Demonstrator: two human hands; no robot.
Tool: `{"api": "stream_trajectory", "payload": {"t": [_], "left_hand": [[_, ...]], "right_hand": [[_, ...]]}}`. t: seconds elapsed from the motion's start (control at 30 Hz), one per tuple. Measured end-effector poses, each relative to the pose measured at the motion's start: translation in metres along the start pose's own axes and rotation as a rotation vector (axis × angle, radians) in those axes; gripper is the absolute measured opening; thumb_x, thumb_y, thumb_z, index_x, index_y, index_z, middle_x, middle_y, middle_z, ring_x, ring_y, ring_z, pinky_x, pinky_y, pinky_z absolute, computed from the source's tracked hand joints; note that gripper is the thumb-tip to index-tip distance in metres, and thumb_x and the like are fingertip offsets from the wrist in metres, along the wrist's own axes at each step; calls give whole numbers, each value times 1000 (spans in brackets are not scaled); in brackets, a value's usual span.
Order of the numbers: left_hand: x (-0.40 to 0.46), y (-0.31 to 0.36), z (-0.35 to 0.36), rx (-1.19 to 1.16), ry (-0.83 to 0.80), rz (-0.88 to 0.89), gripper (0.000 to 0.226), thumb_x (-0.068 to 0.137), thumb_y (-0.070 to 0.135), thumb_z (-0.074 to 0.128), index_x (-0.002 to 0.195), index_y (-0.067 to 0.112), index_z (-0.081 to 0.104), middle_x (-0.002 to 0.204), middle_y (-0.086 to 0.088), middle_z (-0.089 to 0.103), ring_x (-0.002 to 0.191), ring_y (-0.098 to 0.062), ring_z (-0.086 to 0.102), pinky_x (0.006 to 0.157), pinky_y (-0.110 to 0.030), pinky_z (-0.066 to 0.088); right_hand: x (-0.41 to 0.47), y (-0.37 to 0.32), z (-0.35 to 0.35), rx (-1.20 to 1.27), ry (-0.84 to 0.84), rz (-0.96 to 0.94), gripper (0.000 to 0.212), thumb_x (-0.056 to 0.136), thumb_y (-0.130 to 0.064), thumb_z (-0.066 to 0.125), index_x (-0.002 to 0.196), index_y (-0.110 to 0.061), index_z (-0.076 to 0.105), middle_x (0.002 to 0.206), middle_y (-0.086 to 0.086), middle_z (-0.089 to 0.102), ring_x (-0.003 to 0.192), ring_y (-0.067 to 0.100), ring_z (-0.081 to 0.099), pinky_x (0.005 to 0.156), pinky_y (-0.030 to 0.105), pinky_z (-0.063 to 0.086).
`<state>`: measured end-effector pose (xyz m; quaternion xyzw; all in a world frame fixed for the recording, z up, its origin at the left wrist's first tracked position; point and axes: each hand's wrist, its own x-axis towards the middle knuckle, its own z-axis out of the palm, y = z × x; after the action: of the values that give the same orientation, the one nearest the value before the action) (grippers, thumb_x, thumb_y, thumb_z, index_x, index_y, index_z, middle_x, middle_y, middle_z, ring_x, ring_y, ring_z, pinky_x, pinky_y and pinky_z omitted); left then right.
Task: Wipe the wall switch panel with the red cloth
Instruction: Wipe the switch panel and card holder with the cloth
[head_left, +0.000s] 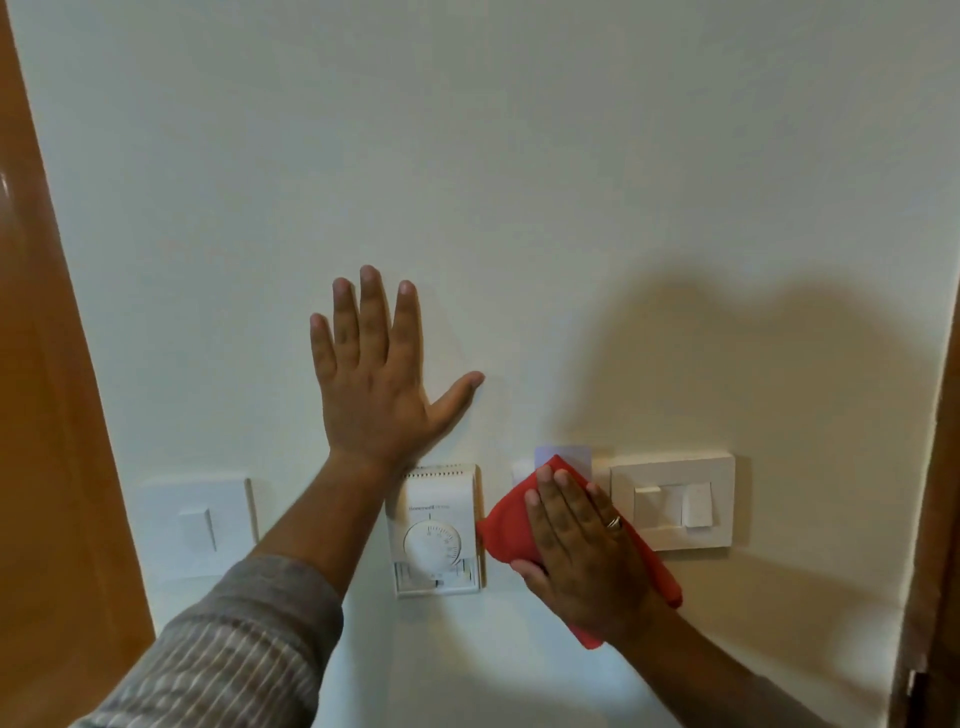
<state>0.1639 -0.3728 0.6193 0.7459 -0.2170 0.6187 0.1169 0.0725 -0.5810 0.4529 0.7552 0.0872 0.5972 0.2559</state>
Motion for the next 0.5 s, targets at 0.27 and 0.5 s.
{"api": "stream_trajectory", "payload": {"t": [0.27, 0.5], "left_hand": [[1, 1, 0, -9, 7, -22, 112, 88, 84, 37, 160, 2, 13, 168, -27, 13, 155, -46, 12, 125, -61, 9], [1, 2, 1, -12, 22, -25, 112, 88, 83, 36, 160, 1, 11, 168, -27, 12, 156, -45, 11, 126, -60, 9]], "right_hand": [[-3, 9, -6, 16, -19, -111, 79, 94, -58, 51, 148, -4, 30, 152, 18, 30, 148, 35, 20, 120, 48, 16], [10, -4, -3, 40, -9, 125, 75, 100, -57, 37, 154, -8, 18, 163, 19, 11, 151, 37, 6, 121, 53, 11]]}}
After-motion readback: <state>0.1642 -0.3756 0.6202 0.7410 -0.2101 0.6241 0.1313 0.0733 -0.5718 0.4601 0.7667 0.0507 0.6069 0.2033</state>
